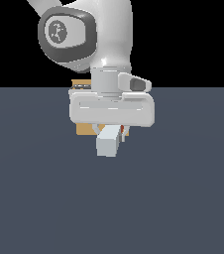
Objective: Insert the peg into the horizontal hole in a box.
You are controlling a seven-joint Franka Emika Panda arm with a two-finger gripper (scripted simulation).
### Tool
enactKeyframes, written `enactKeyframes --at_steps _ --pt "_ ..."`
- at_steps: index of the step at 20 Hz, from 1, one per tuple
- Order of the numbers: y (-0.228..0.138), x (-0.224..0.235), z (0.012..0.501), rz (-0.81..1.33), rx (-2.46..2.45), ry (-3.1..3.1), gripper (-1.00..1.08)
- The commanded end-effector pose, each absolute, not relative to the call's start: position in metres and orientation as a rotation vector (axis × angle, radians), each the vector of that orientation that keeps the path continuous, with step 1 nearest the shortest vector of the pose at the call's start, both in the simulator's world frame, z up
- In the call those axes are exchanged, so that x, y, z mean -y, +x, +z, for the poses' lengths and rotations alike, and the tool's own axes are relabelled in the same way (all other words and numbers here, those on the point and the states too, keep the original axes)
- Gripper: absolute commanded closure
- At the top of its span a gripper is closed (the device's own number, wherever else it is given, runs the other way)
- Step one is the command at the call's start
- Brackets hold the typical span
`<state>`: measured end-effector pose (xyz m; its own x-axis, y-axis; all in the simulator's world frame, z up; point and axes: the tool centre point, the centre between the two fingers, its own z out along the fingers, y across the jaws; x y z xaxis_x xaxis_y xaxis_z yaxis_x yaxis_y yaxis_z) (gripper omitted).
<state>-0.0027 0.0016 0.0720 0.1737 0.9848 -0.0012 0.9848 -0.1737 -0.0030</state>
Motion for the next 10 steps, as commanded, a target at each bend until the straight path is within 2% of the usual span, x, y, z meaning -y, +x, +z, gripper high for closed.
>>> enactKeyframes --at_steps 1,10 --pt "-0.0062 -0.0111 0.0775 0.0 2.083 -2.353 1.08" --pt "-0.012 -0.0203 0.081 0.0 2.141 -2.299 1.08"
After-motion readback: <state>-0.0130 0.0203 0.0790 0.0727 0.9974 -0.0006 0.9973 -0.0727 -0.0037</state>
